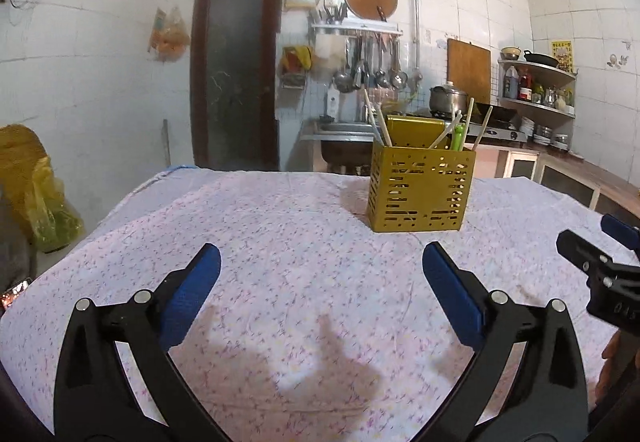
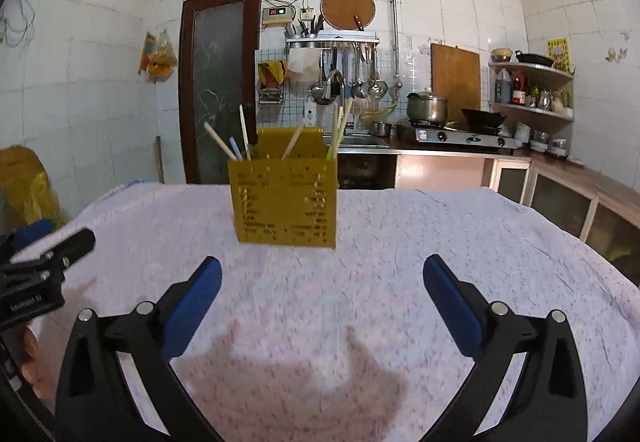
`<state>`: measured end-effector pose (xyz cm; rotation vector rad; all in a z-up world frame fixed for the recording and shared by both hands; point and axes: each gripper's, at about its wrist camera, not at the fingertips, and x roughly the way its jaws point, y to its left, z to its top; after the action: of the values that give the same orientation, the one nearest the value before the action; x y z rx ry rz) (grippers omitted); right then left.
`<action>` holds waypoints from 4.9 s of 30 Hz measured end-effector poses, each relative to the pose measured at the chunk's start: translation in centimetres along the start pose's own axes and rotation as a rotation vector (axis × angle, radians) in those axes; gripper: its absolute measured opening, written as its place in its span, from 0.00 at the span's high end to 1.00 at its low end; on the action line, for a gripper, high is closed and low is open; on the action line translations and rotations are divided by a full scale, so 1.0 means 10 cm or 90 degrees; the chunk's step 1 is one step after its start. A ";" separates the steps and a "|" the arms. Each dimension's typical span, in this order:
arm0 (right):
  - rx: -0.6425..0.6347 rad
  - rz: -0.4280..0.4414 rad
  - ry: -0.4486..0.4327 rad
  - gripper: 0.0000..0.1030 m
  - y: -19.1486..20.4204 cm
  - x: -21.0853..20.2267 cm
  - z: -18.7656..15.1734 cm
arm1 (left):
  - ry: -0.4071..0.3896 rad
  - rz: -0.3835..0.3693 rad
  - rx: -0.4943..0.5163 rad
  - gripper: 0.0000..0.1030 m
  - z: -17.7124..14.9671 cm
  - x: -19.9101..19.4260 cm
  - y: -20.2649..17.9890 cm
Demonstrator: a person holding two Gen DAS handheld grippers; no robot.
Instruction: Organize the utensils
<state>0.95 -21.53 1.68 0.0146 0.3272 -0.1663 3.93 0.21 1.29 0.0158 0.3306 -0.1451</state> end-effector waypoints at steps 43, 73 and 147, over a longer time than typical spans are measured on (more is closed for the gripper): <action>0.008 -0.009 -0.050 0.04 -0.04 -0.17 -0.05 | -0.036 0.029 0.008 0.05 -0.10 -0.08 -0.02; 0.013 -0.017 -0.050 0.04 0.00 -0.20 -0.06 | -0.040 0.021 0.010 0.05 -0.10 -0.10 -0.01; 0.013 -0.021 -0.051 0.04 -0.02 -0.21 -0.05 | -0.045 0.022 0.010 0.05 -0.14 -0.11 -0.03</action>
<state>-1.17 -21.37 1.83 0.0228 0.2453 -0.2028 2.43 0.12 0.36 0.0317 0.2591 -0.1137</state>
